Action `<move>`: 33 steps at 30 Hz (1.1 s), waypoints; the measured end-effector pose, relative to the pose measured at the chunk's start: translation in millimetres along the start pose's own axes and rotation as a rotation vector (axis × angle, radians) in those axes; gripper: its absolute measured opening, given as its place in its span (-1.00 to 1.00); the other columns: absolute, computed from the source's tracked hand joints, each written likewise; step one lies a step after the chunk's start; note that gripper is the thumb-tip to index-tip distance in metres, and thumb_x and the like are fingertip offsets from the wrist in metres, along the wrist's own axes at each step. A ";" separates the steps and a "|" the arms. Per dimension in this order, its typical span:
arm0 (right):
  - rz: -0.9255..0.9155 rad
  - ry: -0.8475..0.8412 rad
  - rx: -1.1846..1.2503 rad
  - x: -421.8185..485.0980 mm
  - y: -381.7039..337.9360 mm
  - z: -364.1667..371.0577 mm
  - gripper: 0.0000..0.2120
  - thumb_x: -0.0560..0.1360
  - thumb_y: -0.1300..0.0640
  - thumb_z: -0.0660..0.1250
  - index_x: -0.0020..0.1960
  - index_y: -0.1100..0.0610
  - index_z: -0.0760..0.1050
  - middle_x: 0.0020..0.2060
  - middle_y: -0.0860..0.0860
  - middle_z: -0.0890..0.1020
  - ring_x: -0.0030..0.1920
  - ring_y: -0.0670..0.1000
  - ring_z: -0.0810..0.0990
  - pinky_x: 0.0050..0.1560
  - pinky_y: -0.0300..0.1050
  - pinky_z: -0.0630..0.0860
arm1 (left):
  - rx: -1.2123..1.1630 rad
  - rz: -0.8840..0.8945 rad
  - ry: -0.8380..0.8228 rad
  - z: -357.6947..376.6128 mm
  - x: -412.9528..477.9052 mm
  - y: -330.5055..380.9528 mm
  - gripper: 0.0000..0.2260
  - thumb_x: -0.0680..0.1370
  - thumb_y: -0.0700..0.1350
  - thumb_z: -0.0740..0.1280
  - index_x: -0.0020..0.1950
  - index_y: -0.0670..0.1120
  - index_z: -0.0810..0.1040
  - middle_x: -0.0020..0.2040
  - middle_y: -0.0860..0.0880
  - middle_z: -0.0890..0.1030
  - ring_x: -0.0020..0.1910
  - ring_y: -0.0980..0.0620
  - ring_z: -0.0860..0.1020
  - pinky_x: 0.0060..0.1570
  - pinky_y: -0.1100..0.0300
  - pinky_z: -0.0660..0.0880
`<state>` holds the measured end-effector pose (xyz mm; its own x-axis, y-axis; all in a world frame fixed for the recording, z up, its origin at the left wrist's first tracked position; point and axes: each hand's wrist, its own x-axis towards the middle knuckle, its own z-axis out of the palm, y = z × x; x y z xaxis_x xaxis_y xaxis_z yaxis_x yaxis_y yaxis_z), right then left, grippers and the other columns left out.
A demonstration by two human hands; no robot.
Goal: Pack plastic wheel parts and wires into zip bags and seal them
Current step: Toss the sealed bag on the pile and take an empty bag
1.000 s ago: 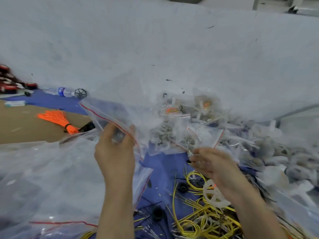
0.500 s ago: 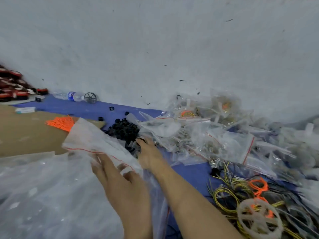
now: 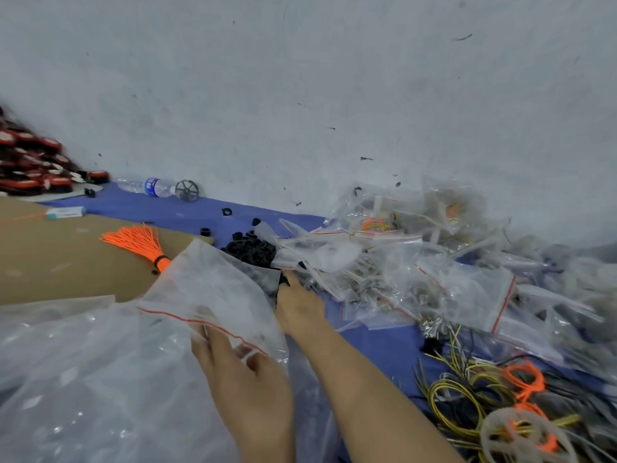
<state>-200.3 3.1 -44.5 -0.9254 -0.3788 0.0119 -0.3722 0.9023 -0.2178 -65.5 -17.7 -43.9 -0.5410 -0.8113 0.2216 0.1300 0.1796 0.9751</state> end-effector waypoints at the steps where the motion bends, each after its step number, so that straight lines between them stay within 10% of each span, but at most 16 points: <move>1: 0.009 -0.027 0.020 0.0 1.1 -1.6 -0.72 0.54 0.26 0.20 0.23 0.29 0.41 0.48 0.06 0.12 0.17 0.24 0.47 0.13 0.08 0.38 | 0.000 -0.003 -0.004 0.2 -0.4 -0.5 -0.26 0.43 -0.52 0.18 0.52 -0.01 0.14 0.51 -0.04 0.14 -0.13 -0.16 0.59 -0.04 -0.03 0.50; 12: -0.129 0.432 0.559 -90.4 25.9 -60.3 -0.81 0.51 0.31 0.23 -0.13 0.15 0.61 -0.16 0.03 0.57 -0.06 0.01 0.48 -0.13 -0.37 0.31 | 0.065 0.205 -0.076 -1.7 -8.9 43.4 -0.54 0.44 -0.31 0.37 0.33 -0.07 0.47 0.40 0.05 0.39 -0.32 0.35 0.53 -0.19 0.53 0.29; 16: -0.351 0.476 0.992 -173.2 22.0 -111.7 -0.72 0.51 0.38 0.24 -0.05 0.02 0.56 -0.22 -0.11 0.59 -0.15 -0.12 0.56 -0.05 -0.22 0.50 | 0.093 0.321 -0.307 1.2 -25.1 71.3 -0.58 0.43 -0.26 0.41 0.27 -0.01 0.53 0.26 0.15 0.47 0.09 0.29 0.48 0.03 0.51 0.28; 19: -0.446 0.407 1.106 -222.0 16.1 -133.0 -0.78 0.46 0.28 0.29 -0.01 -0.01 0.50 -0.25 0.01 0.58 -0.15 -0.07 0.58 -0.04 -0.13 0.52 | -0.042 0.289 -0.659 -4.6 -42.5 95.8 -0.88 0.47 -0.14 0.31 -0.09 0.09 0.52 -0.09 0.06 0.54 -0.13 0.09 0.52 -0.19 0.43 0.44; 21: -0.366 0.370 1.095 -238.9 20.4 -139.5 -0.84 0.47 0.29 0.32 -0.02 0.07 0.45 -0.25 0.02 0.57 -0.16 -0.07 0.57 -0.08 -0.18 0.53 | -0.042 0.330 -0.791 -7.4 -50.7 104.7 -0.89 0.53 -0.21 0.22 -0.15 -0.04 0.49 -0.20 -0.06 0.49 -0.21 0.02 0.48 -0.26 0.33 0.47; 26: -0.183 0.446 0.619 -256.5 46.8 -150.0 -0.91 0.49 0.33 0.31 -0.10 0.18 0.44 -0.24 0.06 0.56 -0.24 -0.04 0.51 -0.19 -0.23 0.49 | 0.204 0.514 -0.934 -22.5 -55.7 116.0 -0.47 0.34 -0.02 0.50 0.29 0.04 0.51 0.26 0.22 0.47 0.24 0.34 0.41 0.18 0.55 0.23; 29: -0.216 0.369 0.442 -265.1 53.3 -152.9 -0.89 0.52 0.28 0.27 0.04 0.18 0.43 -0.22 0.12 0.65 -0.18 0.08 0.56 -0.11 -0.06 0.46 | 0.209 0.531 -1.009 -25.5 -63.5 124.9 -0.38 0.27 0.08 0.49 0.32 0.19 0.43 0.21 0.50 0.30 0.21 0.54 0.25 0.15 0.58 0.21; 33: -0.279 0.427 0.290 -270.0 60.3 -162.8 -0.91 0.53 0.20 0.28 0.03 0.14 0.45 -0.08 0.04 0.62 -0.05 0.03 0.58 0.02 -0.02 0.46 | 0.175 0.525 -1.004 -19.5 -65.3 123.4 -0.26 0.23 0.20 0.48 0.39 0.14 0.40 0.35 0.37 0.31 0.35 0.39 0.23 0.38 0.28 0.25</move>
<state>15.5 193.3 98.1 -0.7645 -0.4230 0.4865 -0.6268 0.6641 -0.4075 2.2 46.6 61.7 -0.8834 0.1823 0.4317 0.4610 0.5033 0.7309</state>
